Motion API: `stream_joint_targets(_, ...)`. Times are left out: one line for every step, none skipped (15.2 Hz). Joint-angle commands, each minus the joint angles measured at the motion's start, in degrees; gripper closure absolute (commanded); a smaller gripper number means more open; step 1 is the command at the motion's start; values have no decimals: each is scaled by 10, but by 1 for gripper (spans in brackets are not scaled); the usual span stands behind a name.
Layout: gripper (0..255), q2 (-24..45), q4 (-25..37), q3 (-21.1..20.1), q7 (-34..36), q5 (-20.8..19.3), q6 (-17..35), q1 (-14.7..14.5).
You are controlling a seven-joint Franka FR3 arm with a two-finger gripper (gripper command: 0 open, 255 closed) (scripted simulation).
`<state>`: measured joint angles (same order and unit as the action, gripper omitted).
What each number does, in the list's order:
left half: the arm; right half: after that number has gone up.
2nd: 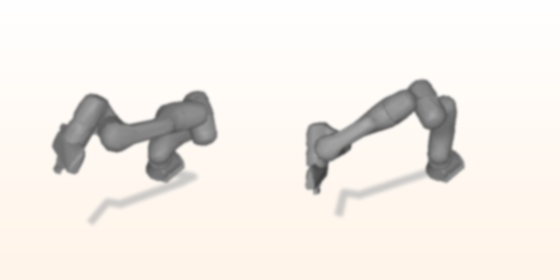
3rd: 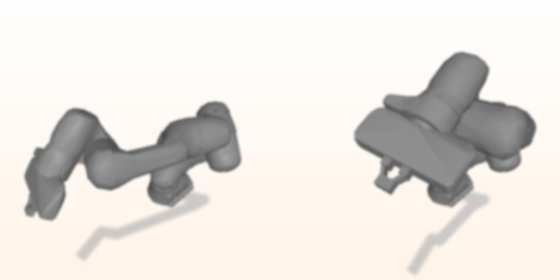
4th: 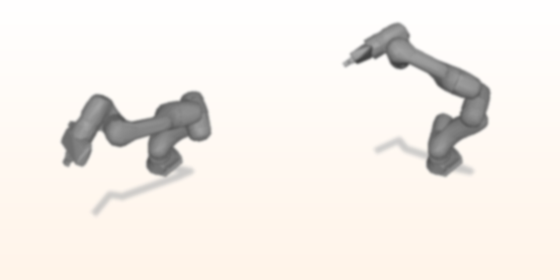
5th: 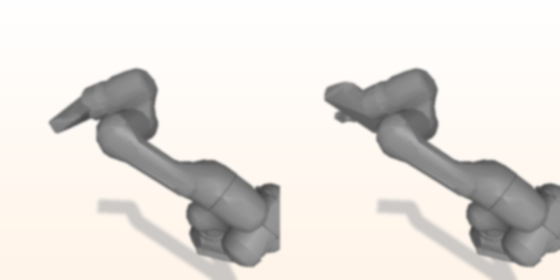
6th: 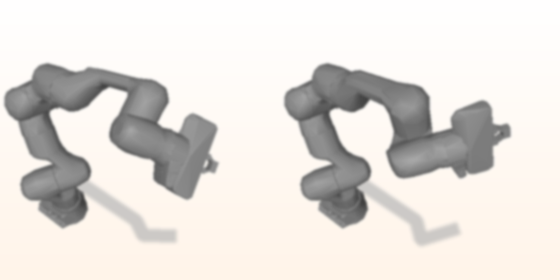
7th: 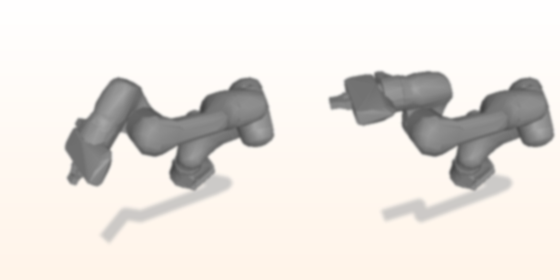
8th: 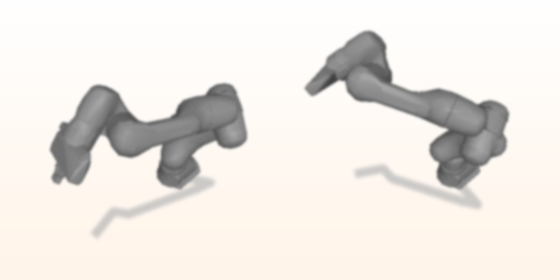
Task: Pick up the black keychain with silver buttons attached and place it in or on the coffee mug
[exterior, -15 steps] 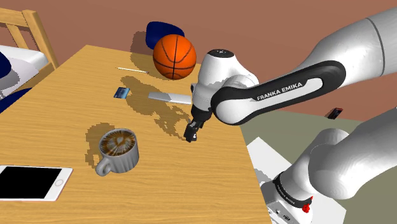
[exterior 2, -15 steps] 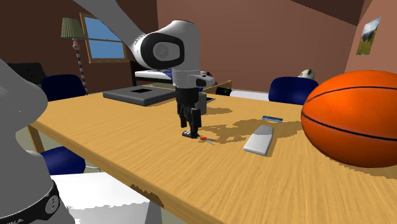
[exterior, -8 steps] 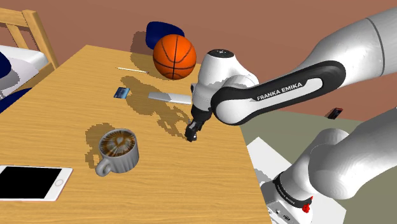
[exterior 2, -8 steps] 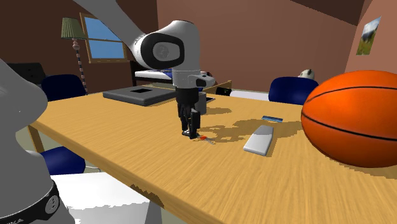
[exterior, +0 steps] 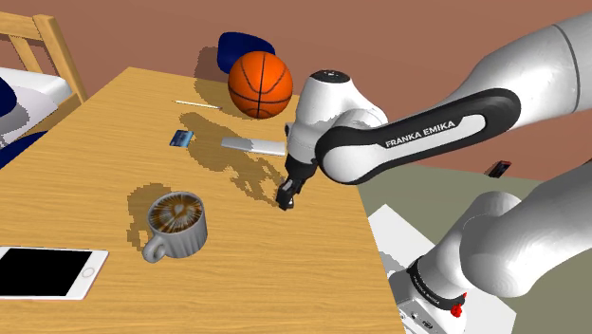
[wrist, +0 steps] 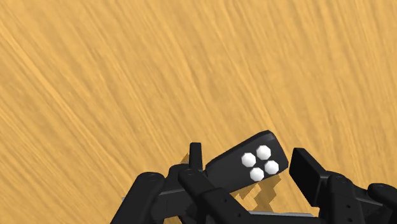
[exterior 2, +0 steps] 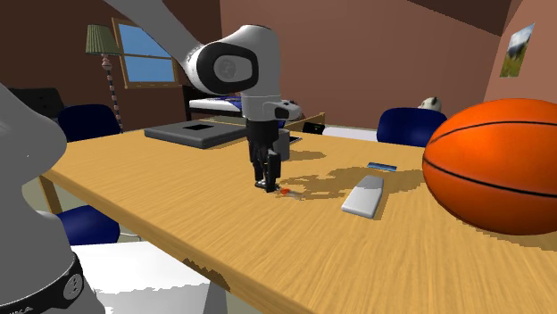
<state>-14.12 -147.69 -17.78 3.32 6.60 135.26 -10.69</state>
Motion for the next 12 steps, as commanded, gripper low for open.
stream_joint_targets(255, -10, 6, 2, -2, 2, -17, 0)
stream_joint_targets(255, -16, 10, 3, -3, 3, -26, -1)
stream_joint_targets(255, -21, 14, 4, -4, 3, -35, -1)
stream_joint_targets(255, -26, 18, 5, -5, 4, -44, -1)
stream_joint_targets(255, -31, 22, 6, -5, 5, -52, -2)
stream_joint_targets(255, -36, 26, 7, -6, 5, -61, -2)
stream_joint_targets(255, -41, 30, 8, -6, 6, -70, -2)
stream_joint_targets(255, -46, 34, 9, -7, 6, -79, -2)
stream_joint_targets(255, -50, 39, 10, -7, 6, -88, -2)
stream_joint_targets(255, -54, 43, 11, -8, 7, -96, -2)
stream_joint_targets(255, -58, 48, 12, -8, 7, -105, -3)
stream_joint_targets(255, -62, 53, 13, -9, 7, -114, -3)
